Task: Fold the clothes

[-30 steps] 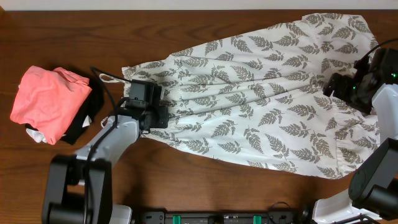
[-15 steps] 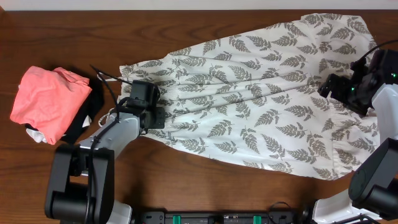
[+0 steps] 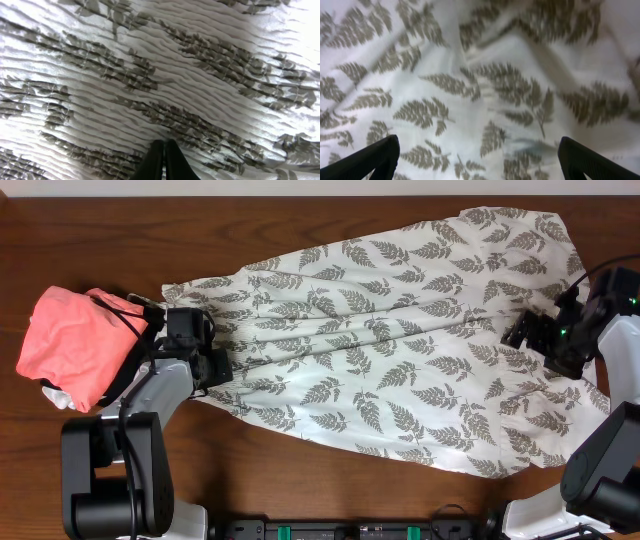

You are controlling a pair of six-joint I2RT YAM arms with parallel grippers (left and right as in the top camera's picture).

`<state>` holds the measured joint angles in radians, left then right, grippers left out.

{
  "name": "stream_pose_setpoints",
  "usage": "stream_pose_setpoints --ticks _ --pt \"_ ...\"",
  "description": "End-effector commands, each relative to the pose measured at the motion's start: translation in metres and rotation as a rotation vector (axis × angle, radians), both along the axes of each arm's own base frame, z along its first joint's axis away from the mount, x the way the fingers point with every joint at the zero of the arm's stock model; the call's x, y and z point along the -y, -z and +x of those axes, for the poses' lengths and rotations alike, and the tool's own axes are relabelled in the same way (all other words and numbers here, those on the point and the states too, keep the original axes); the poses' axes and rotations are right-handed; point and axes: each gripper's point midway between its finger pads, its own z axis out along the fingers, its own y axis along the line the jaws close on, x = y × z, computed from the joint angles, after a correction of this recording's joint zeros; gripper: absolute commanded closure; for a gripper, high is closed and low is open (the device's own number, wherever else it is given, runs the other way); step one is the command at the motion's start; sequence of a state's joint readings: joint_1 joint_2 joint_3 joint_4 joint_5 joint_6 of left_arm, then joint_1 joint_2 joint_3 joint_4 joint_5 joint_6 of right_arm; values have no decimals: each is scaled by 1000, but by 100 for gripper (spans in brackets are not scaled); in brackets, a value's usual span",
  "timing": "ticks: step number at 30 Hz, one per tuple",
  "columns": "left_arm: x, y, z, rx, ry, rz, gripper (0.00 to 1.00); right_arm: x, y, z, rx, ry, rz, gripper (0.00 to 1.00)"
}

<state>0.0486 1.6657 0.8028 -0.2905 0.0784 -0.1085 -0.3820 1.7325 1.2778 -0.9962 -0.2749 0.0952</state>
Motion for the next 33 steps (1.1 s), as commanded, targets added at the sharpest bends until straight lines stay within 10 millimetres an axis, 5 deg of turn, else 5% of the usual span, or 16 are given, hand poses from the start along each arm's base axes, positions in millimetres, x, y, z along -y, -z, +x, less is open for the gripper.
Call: stream_pose_setpoints --ticks 1,9,18,19,24,33 --pt "-11 15 -15 -69 -49 33 94 -14 3 -15 -72 -15 43 1" --pt "-11 15 -16 -74 -50 32 94 -21 2 -61 -261 -5 84 1" --pt "-11 16 -17 -78 -49 28 94 3 16 -33 -145 1 -40 2" --pt "-10 16 -17 -80 -49 28 94 4 20 -29 -127 2 -48 5" --pt "-10 16 -20 -89 -47 25 94 4 43 -28 -101 38 -54 49" --pt "-10 17 -21 -94 -47 24 94 8 74 -20 -10 74 -84 60"
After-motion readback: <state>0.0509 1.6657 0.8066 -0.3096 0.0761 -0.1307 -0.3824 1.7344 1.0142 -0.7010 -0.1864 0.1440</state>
